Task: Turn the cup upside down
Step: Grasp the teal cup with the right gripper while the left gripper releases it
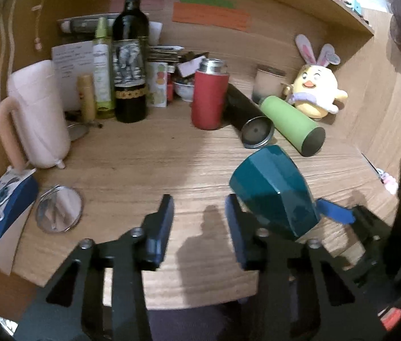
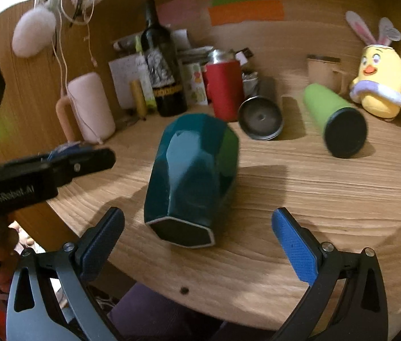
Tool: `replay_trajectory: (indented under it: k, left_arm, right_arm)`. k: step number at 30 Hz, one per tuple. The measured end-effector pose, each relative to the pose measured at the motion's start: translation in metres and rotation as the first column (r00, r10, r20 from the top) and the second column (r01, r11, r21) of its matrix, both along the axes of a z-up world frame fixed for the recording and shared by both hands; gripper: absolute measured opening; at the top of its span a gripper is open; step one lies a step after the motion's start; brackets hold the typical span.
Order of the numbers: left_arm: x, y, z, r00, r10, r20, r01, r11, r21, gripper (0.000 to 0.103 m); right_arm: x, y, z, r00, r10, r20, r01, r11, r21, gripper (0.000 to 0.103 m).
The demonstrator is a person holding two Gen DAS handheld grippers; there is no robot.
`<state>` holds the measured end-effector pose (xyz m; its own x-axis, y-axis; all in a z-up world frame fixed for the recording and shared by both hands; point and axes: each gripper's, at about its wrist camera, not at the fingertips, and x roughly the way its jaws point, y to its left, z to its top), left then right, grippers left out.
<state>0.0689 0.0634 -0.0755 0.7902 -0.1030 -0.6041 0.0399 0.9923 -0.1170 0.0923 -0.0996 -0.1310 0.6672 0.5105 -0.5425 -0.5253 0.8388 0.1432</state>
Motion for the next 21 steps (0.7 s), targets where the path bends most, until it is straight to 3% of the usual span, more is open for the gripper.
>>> replay_trajectory:
  k: [4, 5, 7, 9, 21]
  left_arm:
    - [0.006, -0.007, 0.001, 0.998, -0.055, 0.022, 0.055, 0.998, -0.017, 0.015]
    - [0.007, -0.010, 0.002, 0.997, -0.073, 0.032, 0.073, 0.997, -0.018, 0.013]
    - [0.006, -0.016, 0.003, 0.995, -0.089, 0.050, 0.089, 0.996, -0.009, 0.012]
    - [0.007, -0.023, 0.005, 0.992, -0.104, 0.066, 0.104, 0.995, 0.002, 0.011]
    - [0.020, -0.043, 0.011, 0.985, -0.152, 0.078, 0.152, 0.988, -0.001, 0.010]
  right_arm:
    - [0.006, 0.004, -0.007, 1.000, 0.010, -0.007, -0.010, 1.000, 0.010, 0.088]
    - [0.007, 0.004, -0.008, 1.000, 0.014, -0.004, -0.014, 1.000, 0.008, 0.085]
    - [0.009, 0.007, -0.008, 1.000, 0.019, 0.005, -0.019, 1.000, -0.004, 0.067]
    - [0.011, 0.008, -0.007, 0.999, 0.040, -0.001, -0.040, 0.999, 0.002, 0.058]
    - [-0.002, 0.004, -0.001, 0.998, 0.032, 0.061, -0.028, 0.998, -0.057, 0.058]
